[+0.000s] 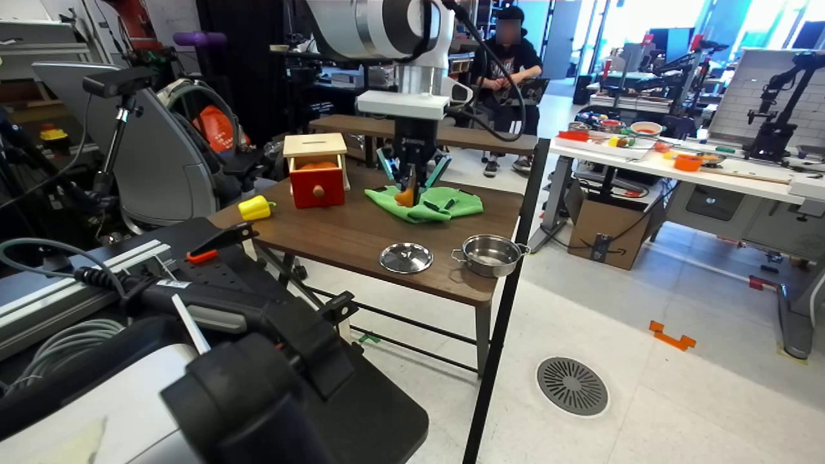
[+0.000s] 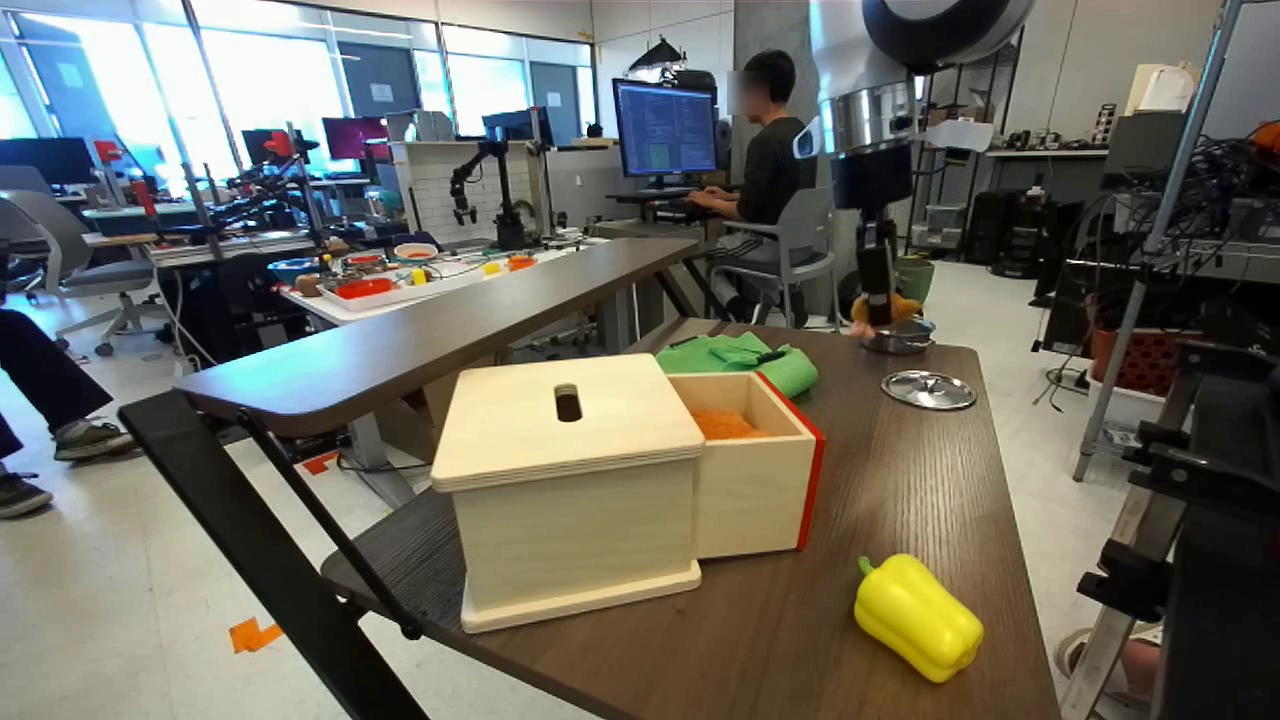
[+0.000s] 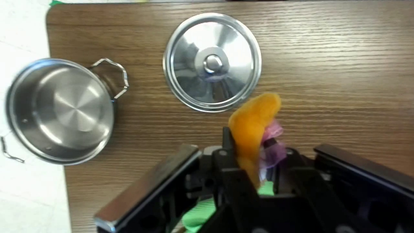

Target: Put the silver lid on the silver pot, remove the lid from the pot, place the bunny plush toy in the pot

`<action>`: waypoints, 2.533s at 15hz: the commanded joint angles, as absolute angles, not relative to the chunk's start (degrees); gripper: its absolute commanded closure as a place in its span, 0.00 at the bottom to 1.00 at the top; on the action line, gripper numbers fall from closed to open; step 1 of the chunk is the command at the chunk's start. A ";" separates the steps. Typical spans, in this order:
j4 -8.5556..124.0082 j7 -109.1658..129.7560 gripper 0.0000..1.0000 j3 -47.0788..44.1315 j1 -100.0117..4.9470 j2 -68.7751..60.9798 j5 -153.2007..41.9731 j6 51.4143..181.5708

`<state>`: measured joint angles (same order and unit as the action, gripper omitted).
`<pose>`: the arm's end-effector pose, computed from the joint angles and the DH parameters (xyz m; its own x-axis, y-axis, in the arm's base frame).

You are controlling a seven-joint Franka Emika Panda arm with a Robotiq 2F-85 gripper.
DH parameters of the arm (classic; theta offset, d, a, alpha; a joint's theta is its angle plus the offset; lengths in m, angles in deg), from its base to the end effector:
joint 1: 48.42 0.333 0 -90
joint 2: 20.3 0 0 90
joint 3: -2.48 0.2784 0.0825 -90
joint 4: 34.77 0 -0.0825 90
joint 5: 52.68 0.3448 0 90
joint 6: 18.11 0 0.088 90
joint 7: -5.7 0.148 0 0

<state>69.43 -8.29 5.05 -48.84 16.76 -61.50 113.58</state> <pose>0.5763 0.0140 0.1281 0.9119 0.3689 -0.1796 0.3794 -0.9248 0.0266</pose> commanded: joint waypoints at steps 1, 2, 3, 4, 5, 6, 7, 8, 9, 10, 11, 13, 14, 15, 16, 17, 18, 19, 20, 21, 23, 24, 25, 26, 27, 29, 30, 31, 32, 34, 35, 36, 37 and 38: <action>70.06 -8.41 0.95 2.83 -51.24 14.76 -61.38 114.94; 69.65 -8.33 0.95 2.18 -51.85 14.93 -61.45 115.16; 69.13 -8.17 0.95 1.60 -52.45 15.29 -61.39 115.29; 68.53 -8.22 0.95 1.17 -53.13 15.81 -61.26 115.48; 68.08 -7.89 0.95 0.64 -53.72 16.43 -61.19 116.02; 67.75 -7.69 0.95 0.21 -54.21 16.73 -61.17 116.06; 67.34 -7.46 0.95 -0.21 -54.71 17.26 -61.10 116.43; 66.89 -7.22 0.95 -0.54 -55.06 17.64 -61.04 116.54; 66.42 -7.07 0.95 -0.82 -55.42 18.15 -60.96 116.71; 65.93 -6.89 0.95 -0.96 -55.72 18.45 -60.77 116.28; 65.43 -6.60 0.95 -1.15 -55.91 18.91 -60.82 116.40; 64.55 -6.12 0.95 -1.40 -56.24 19.71 -60.81 116.30; 64.18 -5.87 0.95 -1.54 -56.33 20.17 -60.78 116.20; 63.76 -5.41 0.95 -1.74 -56.35 20.68 -60.74 115.91; 63.38 -5.03 0.95 -1.91 -56.36 21.31 -60.78 115.92; 63.00 -4.63 0.95 -2.05 -56.32 21.82 -60.81 115.81; 62.42 -4.26 0.95 -2.19 -56.28 22.53 -60.87 115.73; 61.86 -3.79 0.95 -2.39 -56.12 23.16 -61.05 115.74; 61.36 -3.58 0.95 -2.40 -56.16 23.71 -60.94 115.58; 60.82 -3.28 0.95 -2.44 -56.14 24.27 -60.92 115.50; 59.67 -2.67 0.95 -2.60 -56.10 25.40 -60.96 115.32; 59.06 -2.22 0.95 -2.77 -56.05 26.02 -60.99 115.28; 58.41 -1.86 0.95 -2.89 -56.02 26.59 -61.01 115.22; 57.85 -1.67 0.95 -2.88 -56.08 27.05 -60.90 115.08; 57.33 -1.37 0.95 -2.96 -56.01 27.47 -60.92 115.06; 56.36 -0.85 0.95 -3.02 -55.88 28.15 -60.92 114.92; 55.95 -0.66 0.95 -3.03 -55.85 28.46 -60.93 114.89; 55.54 -0.50 0.95 -3.02 -55.81 28.73 -60.92 114.81; 55.15 -0.33 0.95 -3.02 -55.78 29.00 -60.91 114.77; 54.41 0.00 0.95 -2.99 -55.69 29.57 -60.86 114.61; 54.13 0.12 0.95 -2.97 -55.66 29.81 -60.83 114.50; 53.85 0.27 0.64 -2.94 -55.62 30.03 -60.77 114.33; 53.65 0.31 0.53 -2.91 -55.58 30.19 -60.77 114.14; 53.47 0.34 0.45 -2.91 -55.54 30.33 -60.78 113.97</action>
